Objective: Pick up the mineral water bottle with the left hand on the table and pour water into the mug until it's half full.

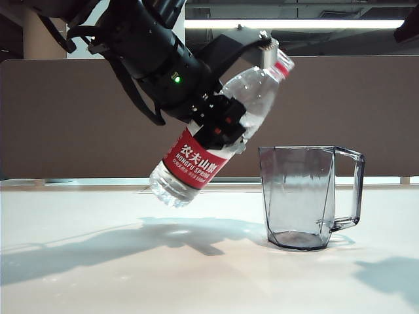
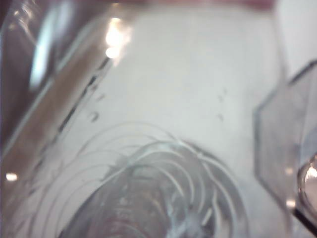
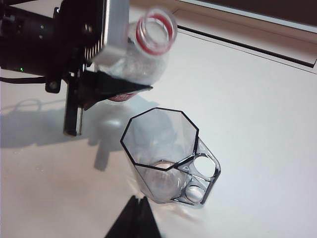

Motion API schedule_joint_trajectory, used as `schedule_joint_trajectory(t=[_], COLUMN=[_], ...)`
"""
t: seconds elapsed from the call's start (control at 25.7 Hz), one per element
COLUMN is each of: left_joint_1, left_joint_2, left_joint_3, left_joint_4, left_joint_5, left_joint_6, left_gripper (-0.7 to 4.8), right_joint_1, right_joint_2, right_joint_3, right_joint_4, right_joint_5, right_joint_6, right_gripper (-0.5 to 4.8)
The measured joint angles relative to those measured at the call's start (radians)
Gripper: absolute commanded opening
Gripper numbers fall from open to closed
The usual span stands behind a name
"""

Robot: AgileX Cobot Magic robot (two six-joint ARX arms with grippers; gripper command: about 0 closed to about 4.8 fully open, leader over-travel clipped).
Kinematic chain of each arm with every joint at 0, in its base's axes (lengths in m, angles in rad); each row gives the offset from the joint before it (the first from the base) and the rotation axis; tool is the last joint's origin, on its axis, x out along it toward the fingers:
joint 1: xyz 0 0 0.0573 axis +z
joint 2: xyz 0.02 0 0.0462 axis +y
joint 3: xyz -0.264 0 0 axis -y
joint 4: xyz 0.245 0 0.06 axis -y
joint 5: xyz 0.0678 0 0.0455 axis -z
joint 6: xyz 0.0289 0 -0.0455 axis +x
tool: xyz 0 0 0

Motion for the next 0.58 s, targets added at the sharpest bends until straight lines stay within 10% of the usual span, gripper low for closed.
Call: schedule_joint_trajectory(t=[0.58], left_joint_1=[0.0], left_joint_2=[0.0], left_joint_3=[0.0], left_joint_4=[-0.014], left_joint_5=[-0.08], left_joint_6=[0.254], left_gripper=[1.81], right_joint_1=[0.0], right_joint_2=[0.0], right_joint_3=[0.0], right_joint_4=[-0.009], right_joint_5=[0.0], right_joint_6=[0.0], right_gripper=[-0.04])
